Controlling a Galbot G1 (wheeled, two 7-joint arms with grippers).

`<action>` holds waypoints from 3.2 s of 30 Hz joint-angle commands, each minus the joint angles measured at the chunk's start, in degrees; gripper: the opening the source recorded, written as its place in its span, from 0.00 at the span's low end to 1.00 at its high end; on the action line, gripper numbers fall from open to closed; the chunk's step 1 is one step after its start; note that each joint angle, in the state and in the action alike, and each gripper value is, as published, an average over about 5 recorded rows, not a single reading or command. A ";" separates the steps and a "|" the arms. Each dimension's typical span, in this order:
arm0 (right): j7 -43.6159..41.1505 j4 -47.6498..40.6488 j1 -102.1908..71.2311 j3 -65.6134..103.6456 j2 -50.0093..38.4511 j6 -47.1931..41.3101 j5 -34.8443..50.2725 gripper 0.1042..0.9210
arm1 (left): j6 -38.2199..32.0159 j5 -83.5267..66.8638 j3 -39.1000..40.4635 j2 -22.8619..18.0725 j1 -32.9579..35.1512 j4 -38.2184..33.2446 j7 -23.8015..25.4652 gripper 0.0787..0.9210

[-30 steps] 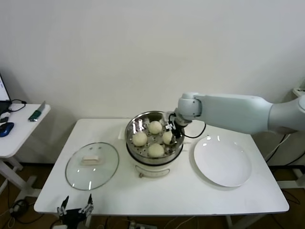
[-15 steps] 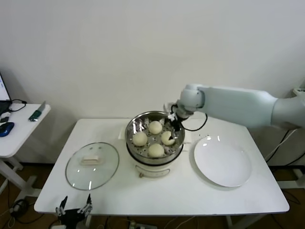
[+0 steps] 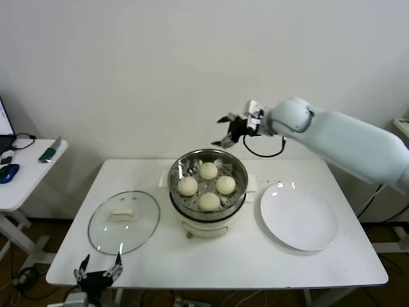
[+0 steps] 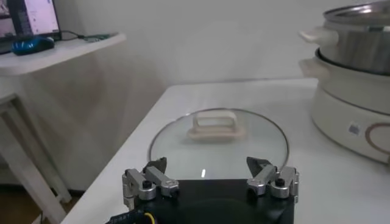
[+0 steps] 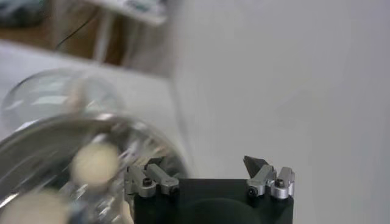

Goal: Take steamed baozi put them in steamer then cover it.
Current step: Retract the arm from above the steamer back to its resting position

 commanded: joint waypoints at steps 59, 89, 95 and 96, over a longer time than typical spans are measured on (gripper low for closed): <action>15.08 9.59 -109.27 84.51 19.38 50.61 -15.32 0.88 | -17.28 68.76 2.81 16.10 -11.41 23.07 -15.12 0.88; 16.55 11.79 -110.63 86.52 19.89 49.02 -16.53 0.88 | -15.48 71.45 9.81 12.95 -27.48 36.81 -15.68 0.88; 16.57 12.76 -111.07 86.97 20.18 48.86 -16.53 0.88 | -15.39 72.89 10.31 13.09 -29.36 38.95 -15.84 0.88; 16.57 12.95 -111.10 87.07 20.23 48.80 -16.54 0.88 | -15.41 73.16 10.27 13.12 -29.62 39.39 -15.93 0.88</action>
